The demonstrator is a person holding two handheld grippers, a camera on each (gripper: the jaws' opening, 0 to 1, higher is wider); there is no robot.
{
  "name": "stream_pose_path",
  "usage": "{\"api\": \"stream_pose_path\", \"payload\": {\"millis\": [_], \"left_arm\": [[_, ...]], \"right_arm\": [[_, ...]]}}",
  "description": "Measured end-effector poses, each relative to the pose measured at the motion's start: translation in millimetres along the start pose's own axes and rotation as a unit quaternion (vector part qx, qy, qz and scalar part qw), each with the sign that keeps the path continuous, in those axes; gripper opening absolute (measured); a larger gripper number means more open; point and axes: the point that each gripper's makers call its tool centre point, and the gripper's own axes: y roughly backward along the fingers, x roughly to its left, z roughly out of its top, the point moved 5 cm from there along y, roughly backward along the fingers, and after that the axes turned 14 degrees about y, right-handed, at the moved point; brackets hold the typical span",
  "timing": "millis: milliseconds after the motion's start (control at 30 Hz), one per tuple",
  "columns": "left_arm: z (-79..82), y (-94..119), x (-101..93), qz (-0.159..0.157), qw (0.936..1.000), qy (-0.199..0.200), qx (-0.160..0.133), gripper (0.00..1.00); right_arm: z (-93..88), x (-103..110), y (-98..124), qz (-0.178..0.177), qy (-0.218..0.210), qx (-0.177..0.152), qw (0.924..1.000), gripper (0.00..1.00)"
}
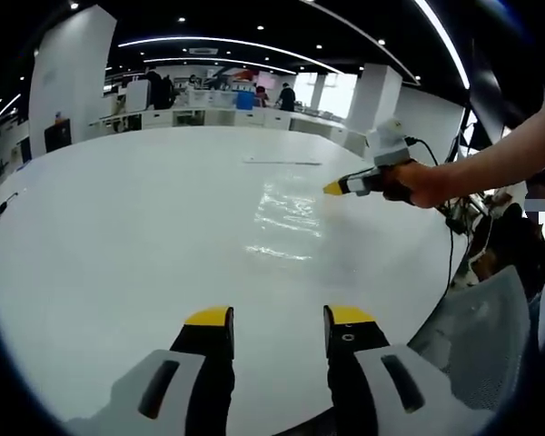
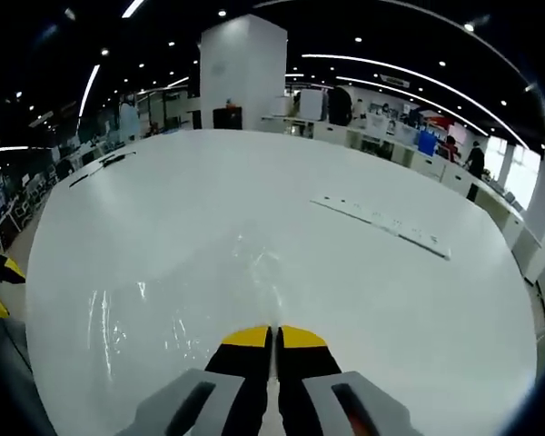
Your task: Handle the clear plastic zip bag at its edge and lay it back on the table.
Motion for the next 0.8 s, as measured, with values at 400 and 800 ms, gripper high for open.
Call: {"api": "stream_pose_path", "payload": {"millis": [400, 800], "left_arm": [[-0.3, -2, 3.8, -0.002, 1.0000, -0.001, 0.000, 0.38], [-1.3, -4, 1.5, -0.004, 1.0000, -0.006, 0.003, 0.37]], "right_arm": [[19.3, 1, 13, 0.000, 0.040, -0.016, 0.9991, 0.00], [38.7, 0, 28, -0.013, 0.134, -0.025, 0.9906, 0.00]]}}
